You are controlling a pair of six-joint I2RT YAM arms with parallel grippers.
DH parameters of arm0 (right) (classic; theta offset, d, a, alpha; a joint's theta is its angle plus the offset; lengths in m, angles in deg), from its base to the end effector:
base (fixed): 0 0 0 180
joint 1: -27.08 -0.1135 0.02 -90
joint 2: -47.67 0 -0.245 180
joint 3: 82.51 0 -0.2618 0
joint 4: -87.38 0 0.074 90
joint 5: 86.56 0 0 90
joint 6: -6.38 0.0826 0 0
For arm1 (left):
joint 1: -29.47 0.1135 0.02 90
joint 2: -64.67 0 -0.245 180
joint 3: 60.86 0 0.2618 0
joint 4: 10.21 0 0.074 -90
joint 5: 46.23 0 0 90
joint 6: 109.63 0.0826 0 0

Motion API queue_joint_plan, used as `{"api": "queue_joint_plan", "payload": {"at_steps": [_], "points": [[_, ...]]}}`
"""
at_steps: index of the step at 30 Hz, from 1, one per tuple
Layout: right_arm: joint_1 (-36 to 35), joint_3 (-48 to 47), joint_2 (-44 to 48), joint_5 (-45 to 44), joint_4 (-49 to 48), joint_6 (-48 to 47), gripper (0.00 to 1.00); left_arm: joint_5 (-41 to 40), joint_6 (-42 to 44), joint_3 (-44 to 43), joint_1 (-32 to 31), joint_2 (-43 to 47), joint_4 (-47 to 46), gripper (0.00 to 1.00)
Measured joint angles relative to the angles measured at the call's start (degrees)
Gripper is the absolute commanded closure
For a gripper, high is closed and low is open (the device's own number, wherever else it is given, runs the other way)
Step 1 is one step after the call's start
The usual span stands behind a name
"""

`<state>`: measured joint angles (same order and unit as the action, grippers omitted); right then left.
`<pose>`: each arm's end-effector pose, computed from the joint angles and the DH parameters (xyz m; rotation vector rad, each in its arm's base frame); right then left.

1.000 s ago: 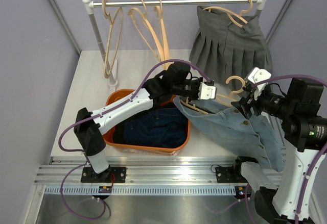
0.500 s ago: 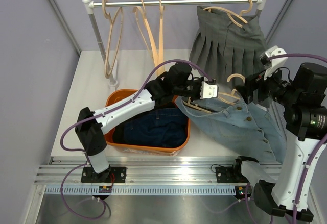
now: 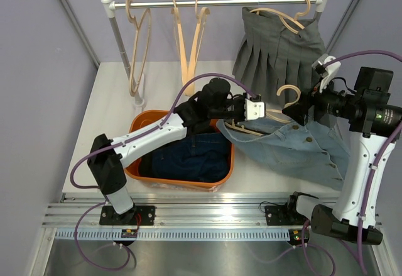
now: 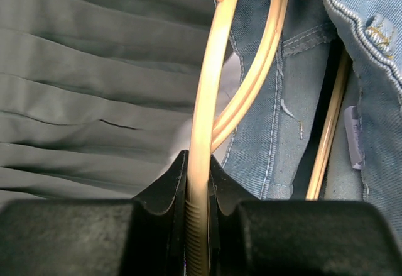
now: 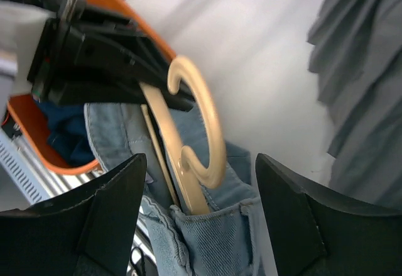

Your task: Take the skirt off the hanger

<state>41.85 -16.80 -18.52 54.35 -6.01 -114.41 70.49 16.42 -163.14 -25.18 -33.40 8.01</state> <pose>0.2045 0.0124 0.4540 -0.7176 1.8754 0.4935 0.2352 -0.3958 0.3395 1.5203 1.0309 -0.6513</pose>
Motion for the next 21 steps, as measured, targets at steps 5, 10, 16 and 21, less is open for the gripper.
{"api": "queue_joint_plan", "payload": {"at_steps": [5,10,16,21], "points": [[0.0,2.9,-0.7,6.6,3.2,-9.8,0.27,0.1,-1.2,0.0,0.0,1.1,-2.3,1.0],[0.0,2.9,-3.3,11.1,3.3,-17.0,0.31,0.6,-1.7,-0.1,0.0,1.2,-3.0,1.0],[-0.2,1.5,-6.8,14.4,5.0,-23.0,0.39,0.4,-1.8,-0.4,0.4,1.2,-2.8,1.0],[-0.9,1.0,-7.5,15.0,5.5,-26.6,0.39,0.1,-1.5,-2.5,0.5,0.5,-0.6,1.0]]}}
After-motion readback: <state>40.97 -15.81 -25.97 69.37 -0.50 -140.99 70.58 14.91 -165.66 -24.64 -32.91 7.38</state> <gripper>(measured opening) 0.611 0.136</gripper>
